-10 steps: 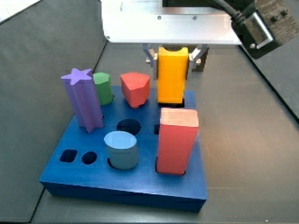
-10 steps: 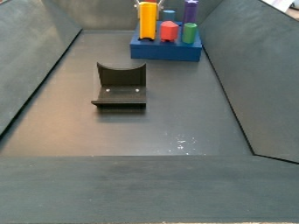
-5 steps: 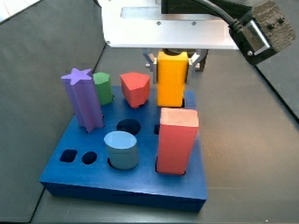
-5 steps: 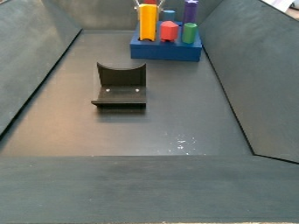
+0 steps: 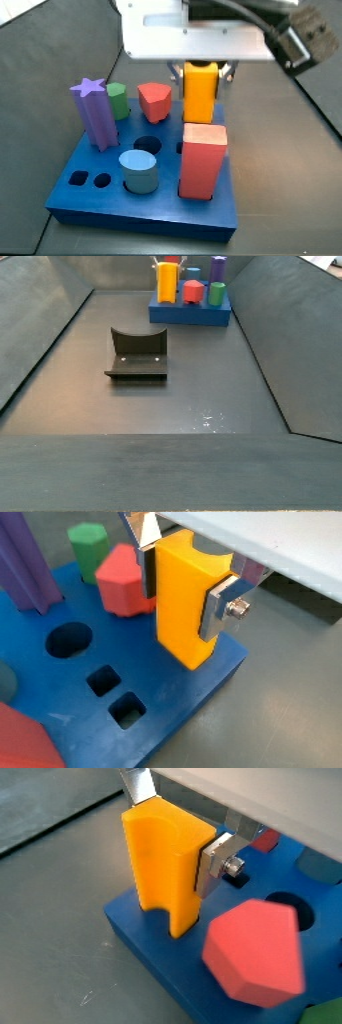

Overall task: Pick up the arch object. Move up. Place the arch object on the fixture. Regrasp the arch object. Rotate the arch object. Move to above the board. Insert the arch object.
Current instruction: Insert the arch object.

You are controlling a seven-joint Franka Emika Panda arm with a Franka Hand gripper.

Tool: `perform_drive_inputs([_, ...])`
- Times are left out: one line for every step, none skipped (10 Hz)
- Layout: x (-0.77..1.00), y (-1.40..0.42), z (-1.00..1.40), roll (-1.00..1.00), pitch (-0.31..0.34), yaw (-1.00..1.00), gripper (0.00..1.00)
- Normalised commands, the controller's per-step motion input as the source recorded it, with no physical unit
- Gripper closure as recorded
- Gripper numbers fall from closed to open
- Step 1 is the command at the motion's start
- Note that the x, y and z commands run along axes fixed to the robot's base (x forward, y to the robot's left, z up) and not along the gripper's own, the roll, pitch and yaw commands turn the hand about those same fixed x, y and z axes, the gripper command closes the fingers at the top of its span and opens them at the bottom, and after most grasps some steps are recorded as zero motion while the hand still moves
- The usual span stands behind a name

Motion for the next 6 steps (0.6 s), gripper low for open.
perform_drive_inputs([0.11, 0.0, -0.26, 0.01, -0.024, -0.02, 1.0])
perform_drive_inputs([0.04, 0.0, -0.29, 0.06, -0.009, 0.0, 1.0])
perform_drive_inputs([0.04, -0.01, -0.33, 0.1, 0.0, 0.0, 1.0])
perform_drive_inputs([0.07, -0.02, -0.33, 0.11, 0.0, 0.0, 1.0])
perform_drive_inputs([0.09, -0.05, -0.35, 0.14, 0.0, -0.01, 1.0])
perform_drive_inputs([0.11, -0.1, -0.35, 0.16, 0.0, -0.03, 1.0])
